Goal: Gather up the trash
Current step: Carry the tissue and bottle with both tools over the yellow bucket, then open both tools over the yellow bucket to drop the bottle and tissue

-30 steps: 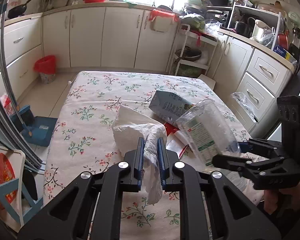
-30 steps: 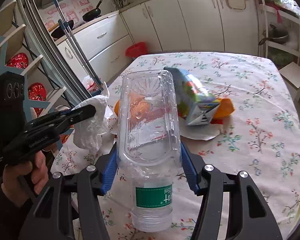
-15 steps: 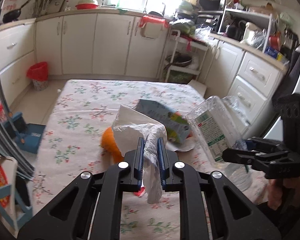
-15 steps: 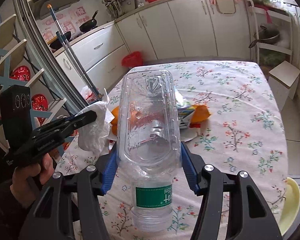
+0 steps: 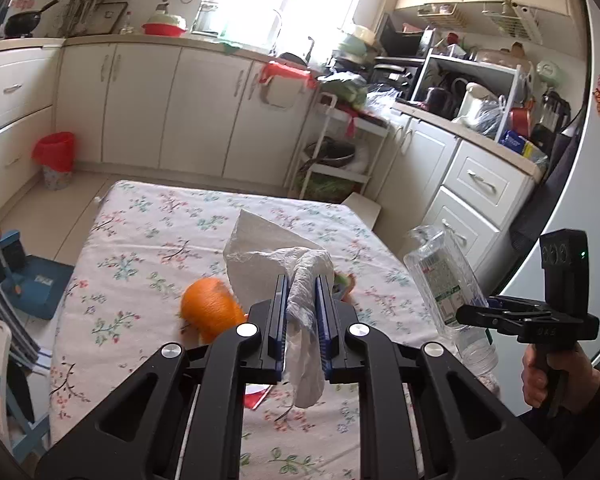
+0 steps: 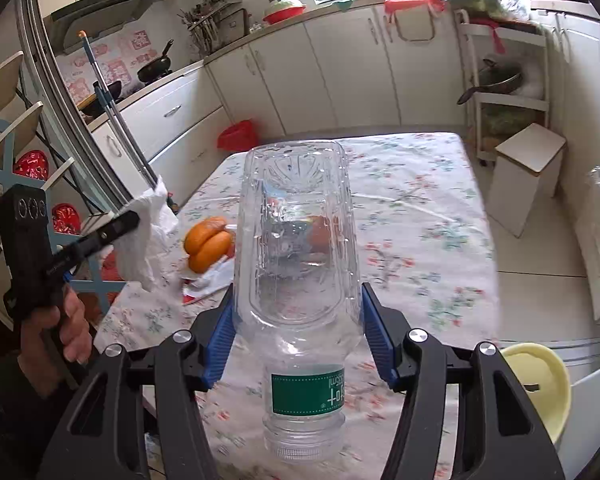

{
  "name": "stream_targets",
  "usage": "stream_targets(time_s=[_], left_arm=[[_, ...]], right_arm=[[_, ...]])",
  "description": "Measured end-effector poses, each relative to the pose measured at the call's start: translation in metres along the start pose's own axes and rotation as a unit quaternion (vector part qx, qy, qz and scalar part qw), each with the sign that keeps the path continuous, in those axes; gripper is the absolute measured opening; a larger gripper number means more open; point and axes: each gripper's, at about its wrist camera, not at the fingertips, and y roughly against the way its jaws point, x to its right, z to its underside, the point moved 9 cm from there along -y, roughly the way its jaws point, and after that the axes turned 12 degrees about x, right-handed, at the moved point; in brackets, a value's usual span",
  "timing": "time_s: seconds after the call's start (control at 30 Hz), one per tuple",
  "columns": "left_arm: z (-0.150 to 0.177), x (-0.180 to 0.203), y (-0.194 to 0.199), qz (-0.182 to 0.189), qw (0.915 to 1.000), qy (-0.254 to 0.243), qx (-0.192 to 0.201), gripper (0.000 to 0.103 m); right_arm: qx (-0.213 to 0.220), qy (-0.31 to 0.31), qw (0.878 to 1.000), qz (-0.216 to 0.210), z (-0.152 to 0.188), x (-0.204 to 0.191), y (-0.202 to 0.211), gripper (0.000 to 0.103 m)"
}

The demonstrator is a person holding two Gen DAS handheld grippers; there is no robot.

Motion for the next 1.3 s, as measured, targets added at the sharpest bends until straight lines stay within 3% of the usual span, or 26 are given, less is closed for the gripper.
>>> stream_targets(time_s=[0.23, 0.67, 0.97, 1.3], left_arm=[[0.000, 0.040, -0.015, 0.044, 0.9989, -0.012, 0.000, 0.012], [0.038, 0.169, -0.066, 0.136, 0.9891, -0.044, -0.035, 0.012], [0.086, 0.266, -0.092, 0.194, 0.9776, -0.017, -0.080, 0.012], [0.129, 0.329, -0.121, 0.209, 0.9707, 0.046, -0.110, 0.012]], right_arm=[[0.015, -0.028, 0.999, 0.038, -0.001, 0.047, 0.027, 0.057], [0.041, -0.086, 0.989, 0.113, 0.006, 0.130, 0.083, 0.057], [0.028, -0.145, 0.977, 0.153, 0.029, 0.182, 0.099, 0.057], [0.016, -0.218, 0.963, 0.159, 0.052, 0.219, 0.086, 0.057]])
